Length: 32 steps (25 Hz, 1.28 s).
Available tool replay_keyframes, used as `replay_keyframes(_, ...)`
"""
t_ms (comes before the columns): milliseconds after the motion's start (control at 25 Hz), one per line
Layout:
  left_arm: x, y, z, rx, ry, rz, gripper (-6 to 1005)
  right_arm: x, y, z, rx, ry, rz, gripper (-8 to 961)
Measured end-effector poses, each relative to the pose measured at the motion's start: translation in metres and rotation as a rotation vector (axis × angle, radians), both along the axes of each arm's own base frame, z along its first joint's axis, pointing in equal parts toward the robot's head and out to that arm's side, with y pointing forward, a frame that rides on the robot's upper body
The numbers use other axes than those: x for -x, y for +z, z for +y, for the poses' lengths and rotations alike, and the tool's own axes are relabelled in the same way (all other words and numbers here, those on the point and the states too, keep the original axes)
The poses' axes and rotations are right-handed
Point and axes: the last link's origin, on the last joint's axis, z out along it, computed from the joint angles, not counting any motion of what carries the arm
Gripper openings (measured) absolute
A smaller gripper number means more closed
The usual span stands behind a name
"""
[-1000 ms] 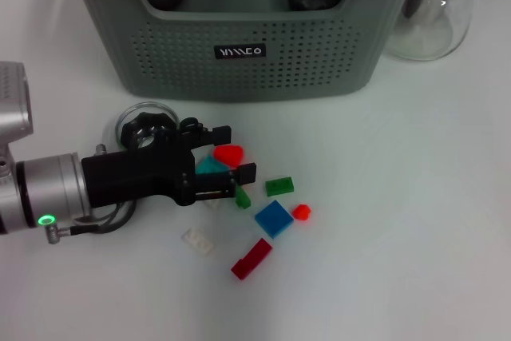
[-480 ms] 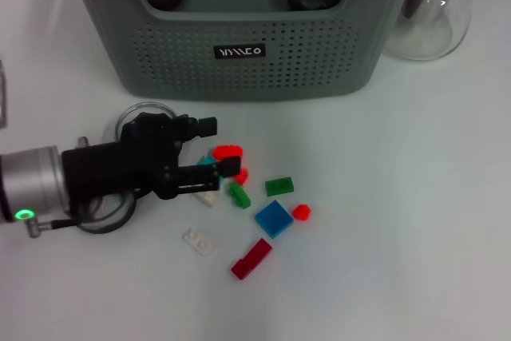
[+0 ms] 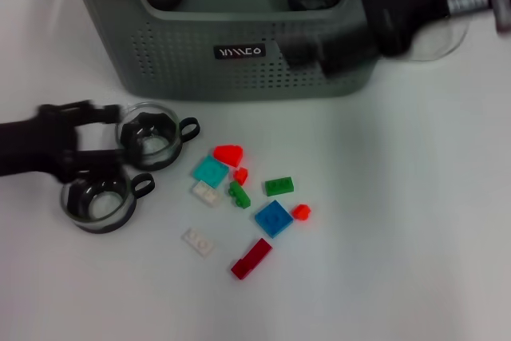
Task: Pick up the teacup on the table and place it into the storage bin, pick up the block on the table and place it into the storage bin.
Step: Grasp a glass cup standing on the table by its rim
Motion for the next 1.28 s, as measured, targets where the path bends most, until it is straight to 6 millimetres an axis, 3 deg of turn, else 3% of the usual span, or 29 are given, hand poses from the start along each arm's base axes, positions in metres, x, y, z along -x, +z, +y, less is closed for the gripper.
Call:
replay_keyframes(280,-0.005,0.057,-0.008,0.011,0.121,0.255,841,-0.042,-0.015,-0.003,0.109,-0.119,0.013,944)
replay_keyframes(440,-0.02,0.066,-0.009,0.056,0.152,0.345,841,-0.056,-0.023,-0.002,0.14,-0.165,-0.036,943)
replay_keyframes(680,-0.047,0.056,0.001,0.135,0.241,0.563,841,-0.063,-0.033,-0.002,0.155,-0.195,-0.117,942)
replay_keyframes(880,-0.065,0.041,0.015,0.176,0.288,0.631,841,-0.064,-0.037,0.0,0.163,-0.201,-0.12,941)
replay_keyframes(1080,-0.072,0.026,0.027,0.193,0.314,0.698,841,-0.065,-0.038,0.001,0.165,-0.209,-0.12,940)
replay_keyframes(1280,-0.066,0.01,0.038,0.192,0.346,0.762,837,-0.067,-0.04,0.001,0.166,-0.218,-0.122,940)
